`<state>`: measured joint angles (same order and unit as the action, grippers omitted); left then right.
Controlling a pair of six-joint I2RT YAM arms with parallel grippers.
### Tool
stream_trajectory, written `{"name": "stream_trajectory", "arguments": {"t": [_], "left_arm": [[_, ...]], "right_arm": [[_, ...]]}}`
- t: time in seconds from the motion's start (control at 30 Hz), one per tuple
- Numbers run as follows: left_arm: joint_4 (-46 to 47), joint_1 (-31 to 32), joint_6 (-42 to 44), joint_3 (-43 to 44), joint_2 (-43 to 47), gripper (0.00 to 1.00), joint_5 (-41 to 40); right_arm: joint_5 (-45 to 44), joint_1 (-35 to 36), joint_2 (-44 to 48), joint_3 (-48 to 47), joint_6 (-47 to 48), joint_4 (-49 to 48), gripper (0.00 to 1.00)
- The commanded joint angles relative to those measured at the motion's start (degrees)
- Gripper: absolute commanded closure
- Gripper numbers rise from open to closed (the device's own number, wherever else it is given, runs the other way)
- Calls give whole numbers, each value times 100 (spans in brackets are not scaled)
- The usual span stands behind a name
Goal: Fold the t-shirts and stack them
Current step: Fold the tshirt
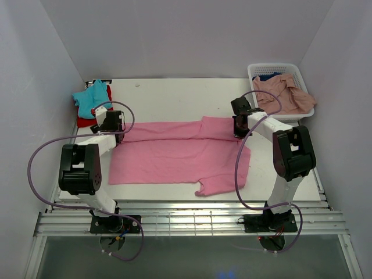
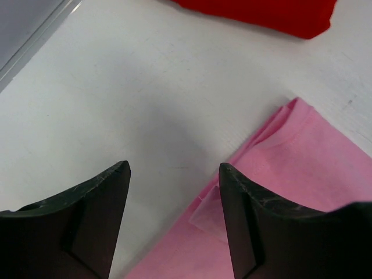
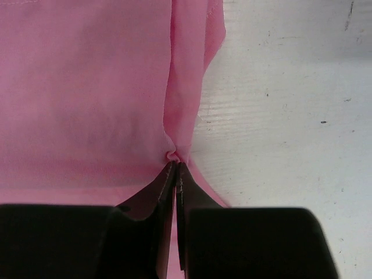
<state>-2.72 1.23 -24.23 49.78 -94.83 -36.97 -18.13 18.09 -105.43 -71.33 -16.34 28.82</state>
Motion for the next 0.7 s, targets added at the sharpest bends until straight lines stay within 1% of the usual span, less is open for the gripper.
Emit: {"name": "stream_trajectory", "arguments": {"t": [0.0, 0.1, 0.17, 0.2, 0.23, 0.27, 0.3, 0.37, 0.4, 0.43, 0.47, 0.5, 0.53, 0.6, 0.63, 0.67], "left_arm": [[-185, -27, -362, 32, 332, 27, -678], [-54, -18, -627, -170, 850, 27, -864], [367, 17, -601, -363, 1149, 28, -672], [699, 43, -592, -407, 1412, 31, -367], [868, 104, -557, -451, 1510, 33, -224], [1018, 279, -487, -504, 1572, 35, -101], [1193, 394, -452, -461, 1607, 38, 179], [1439, 754, -171, -242, 1416, 41, 400], [1519, 877, -66, -162, 1327, 54, 758], [1590, 1070, 57, -75, 1231, 62, 979], [1695, 1141, 85, 100, 1125, 71, 1216], [1731, 1212, 68, 189, 898, 93, 1480], [1766, 1282, 15, 277, 774, 100, 2039], [1871, 1335, -161, 531, 362, 100, 2613], [1898, 1414, -231, 629, 212, 100, 3068], [1976, 1441, -336, 725, 62, 100, 3308]], "right_arm": [[-226, -7, -48, -39, -27, 124, 92], [-235, -7, -57, -65, -19, 115, 92], [-235, 2, -31, -83, -1, 63, 92], [-244, 2, 30, -92, 8, 28, 92], [-235, 11, 66, -109, 8, -7, 92], [-226, 19, 136, -179, 43, -77, 90], [-226, 28, 180, -232, 86, -113, 84], [-322, 55, 329, -433, 218, -175, 80], [-340, 63, 365, -521, 271, -201, 71], [-349, 63, 452, -609, 324, -219, 65], [-410, 72, 488, -810, 420, -254, 61], [-402, 63, 514, -891, 499, -289, 57], [-376, 63, 540, -970, 561, -359, 54], [-227, 63, 523, -1232, 710, -491, 50], [-130, 63, 454, -1312, 737, -535, 48], [-8, 63, 383, -1392, 755, -596, 48]]}}
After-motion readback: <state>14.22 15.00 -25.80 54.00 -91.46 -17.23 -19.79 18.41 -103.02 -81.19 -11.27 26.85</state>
